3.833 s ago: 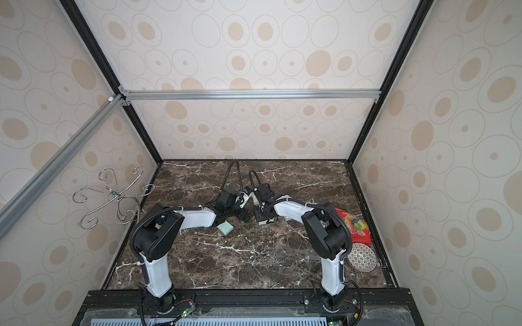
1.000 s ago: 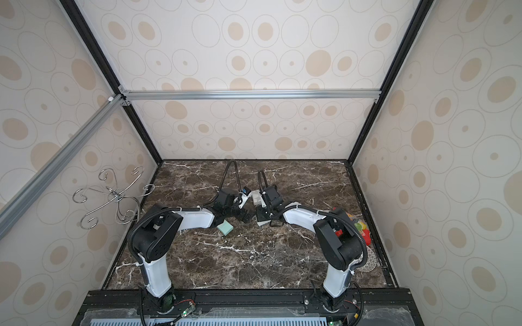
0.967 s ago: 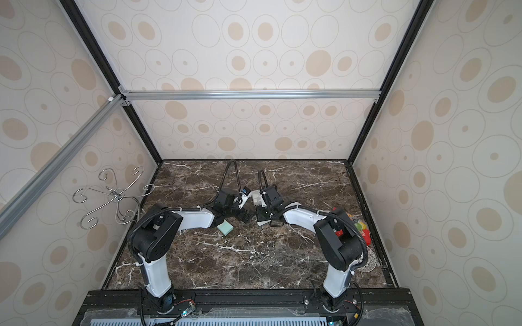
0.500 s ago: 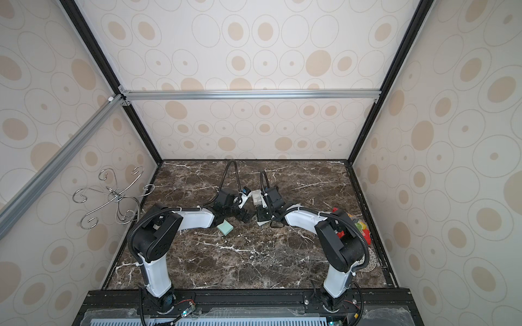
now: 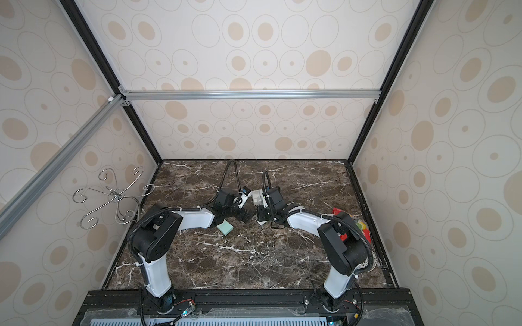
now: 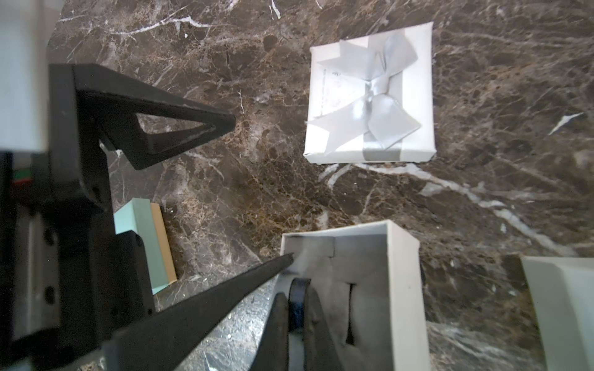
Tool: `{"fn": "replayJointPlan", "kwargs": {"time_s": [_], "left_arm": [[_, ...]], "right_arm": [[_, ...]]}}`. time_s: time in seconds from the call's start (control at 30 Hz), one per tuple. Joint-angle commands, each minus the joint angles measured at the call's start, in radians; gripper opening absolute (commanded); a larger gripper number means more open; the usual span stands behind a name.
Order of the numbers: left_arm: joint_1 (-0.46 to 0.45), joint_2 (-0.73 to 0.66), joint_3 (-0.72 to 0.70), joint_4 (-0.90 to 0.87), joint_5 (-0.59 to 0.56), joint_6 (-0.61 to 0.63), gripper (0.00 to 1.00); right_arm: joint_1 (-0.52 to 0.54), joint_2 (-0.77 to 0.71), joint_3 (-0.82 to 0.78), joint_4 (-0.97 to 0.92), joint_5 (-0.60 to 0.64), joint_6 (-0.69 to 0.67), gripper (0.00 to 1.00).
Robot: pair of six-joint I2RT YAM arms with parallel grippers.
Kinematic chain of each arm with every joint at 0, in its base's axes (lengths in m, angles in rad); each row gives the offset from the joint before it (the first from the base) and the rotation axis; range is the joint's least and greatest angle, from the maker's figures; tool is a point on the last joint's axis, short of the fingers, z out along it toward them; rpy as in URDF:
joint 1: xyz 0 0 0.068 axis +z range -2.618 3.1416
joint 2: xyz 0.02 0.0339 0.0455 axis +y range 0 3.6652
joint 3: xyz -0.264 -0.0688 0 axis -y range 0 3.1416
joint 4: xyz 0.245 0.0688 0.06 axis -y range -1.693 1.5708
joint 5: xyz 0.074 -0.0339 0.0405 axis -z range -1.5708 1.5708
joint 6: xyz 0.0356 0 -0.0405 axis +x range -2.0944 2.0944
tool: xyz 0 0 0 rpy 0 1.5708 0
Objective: Take the rings out of the lift-off lid box
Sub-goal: Take out the ring from the jewelry box.
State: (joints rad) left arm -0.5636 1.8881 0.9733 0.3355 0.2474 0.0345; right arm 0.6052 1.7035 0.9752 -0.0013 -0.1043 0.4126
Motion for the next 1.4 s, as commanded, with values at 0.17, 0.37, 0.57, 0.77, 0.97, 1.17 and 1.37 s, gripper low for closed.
{"fn": "replayJointPlan", "kwargs": {"time_s": [0.17, 0.37, 0.57, 0.77, 0.97, 1.17, 1.37], "left_arm": [[0.007, -0.008, 0.01, 0.0, 0.001, 0.004, 1.0], [0.006, -0.009, 0.01, -0.001, 0.001, 0.006, 1.0], [0.006, -0.008, 0.014, -0.002, 0.001, 0.005, 1.0], [0.005, -0.021, 0.02, -0.014, 0.0, 0.008, 1.0], [0.006, -0.052, 0.019, -0.024, 0.009, 0.011, 1.0], [0.005, -0.074, 0.008, -0.042, 0.046, -0.029, 1.0], [0.004, -0.077, -0.023, -0.046, 0.074, -0.072, 1.0]], "right_arm": [[-0.004, -0.034, -0.024, 0.05, 0.015, 0.02, 0.0], [-0.004, -0.045, -0.042, 0.074, 0.026, 0.026, 0.0], [-0.004, -0.049, -0.054, 0.097, 0.028, 0.032, 0.0], [-0.004, -0.035, -0.052, 0.1, 0.023, 0.029, 0.0], [-0.004, -0.016, -0.053, 0.097, 0.023, 0.024, 0.0], [-0.004, -0.005, -0.054, 0.093, 0.021, 0.023, 0.0], [-0.004, 0.003, -0.055, 0.103, 0.02, 0.028, 0.0]]}}
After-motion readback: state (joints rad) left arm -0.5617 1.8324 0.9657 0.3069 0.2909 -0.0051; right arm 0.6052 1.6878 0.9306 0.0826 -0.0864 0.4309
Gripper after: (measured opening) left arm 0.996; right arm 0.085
